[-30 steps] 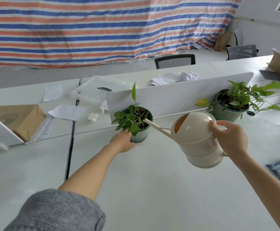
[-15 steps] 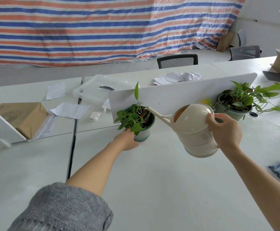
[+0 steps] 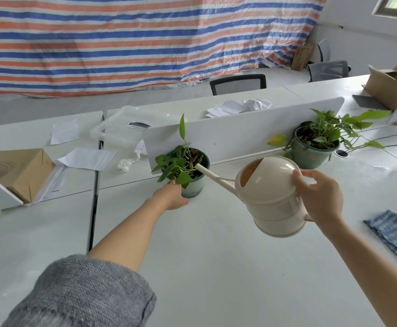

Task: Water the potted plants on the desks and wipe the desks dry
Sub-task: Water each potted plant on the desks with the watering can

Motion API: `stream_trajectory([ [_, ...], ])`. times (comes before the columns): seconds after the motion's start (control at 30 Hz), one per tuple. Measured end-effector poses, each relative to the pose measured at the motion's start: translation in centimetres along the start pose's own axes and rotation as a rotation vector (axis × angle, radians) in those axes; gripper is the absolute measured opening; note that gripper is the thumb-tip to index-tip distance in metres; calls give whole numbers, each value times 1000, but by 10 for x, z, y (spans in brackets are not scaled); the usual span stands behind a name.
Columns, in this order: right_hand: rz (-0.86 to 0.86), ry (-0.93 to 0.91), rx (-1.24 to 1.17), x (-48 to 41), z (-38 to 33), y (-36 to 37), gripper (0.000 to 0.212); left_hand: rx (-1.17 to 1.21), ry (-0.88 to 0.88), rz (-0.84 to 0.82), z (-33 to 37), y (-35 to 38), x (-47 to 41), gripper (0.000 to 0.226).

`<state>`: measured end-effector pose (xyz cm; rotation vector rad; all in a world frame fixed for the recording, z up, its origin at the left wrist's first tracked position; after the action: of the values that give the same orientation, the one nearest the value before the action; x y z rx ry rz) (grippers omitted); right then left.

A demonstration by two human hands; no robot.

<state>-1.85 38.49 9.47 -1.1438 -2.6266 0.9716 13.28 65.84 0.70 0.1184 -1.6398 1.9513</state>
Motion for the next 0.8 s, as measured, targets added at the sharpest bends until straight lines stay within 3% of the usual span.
stream_trajectory([
  [0.2, 15, 61, -137, -3, 21, 5, 36, 24, 11, 13, -2, 0, 1, 70],
  [0.5, 112, 287, -371, 5, 81, 26, 28, -20, 14, 12, -3, 1, 0, 71],
  [0.63, 160, 374, -418, 14, 99, 39, 38, -29, 8, 10, -3, 1, 0, 71],
  [0.8, 204, 431, -473, 20, 113, 47, 29, -29, 6, 11, 0, 0, 2, 71],
])
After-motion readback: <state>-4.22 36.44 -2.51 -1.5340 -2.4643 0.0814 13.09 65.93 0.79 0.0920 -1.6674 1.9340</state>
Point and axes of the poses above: each hand's wrist, its own x-axis away from the middle knuckle, its own y-axis out of the palm, z = x × y, the point moved 1 cm from there along -x, towards the middle knuckle, and after that the axes turned 4 degrees about y, right-handed, at the moved point
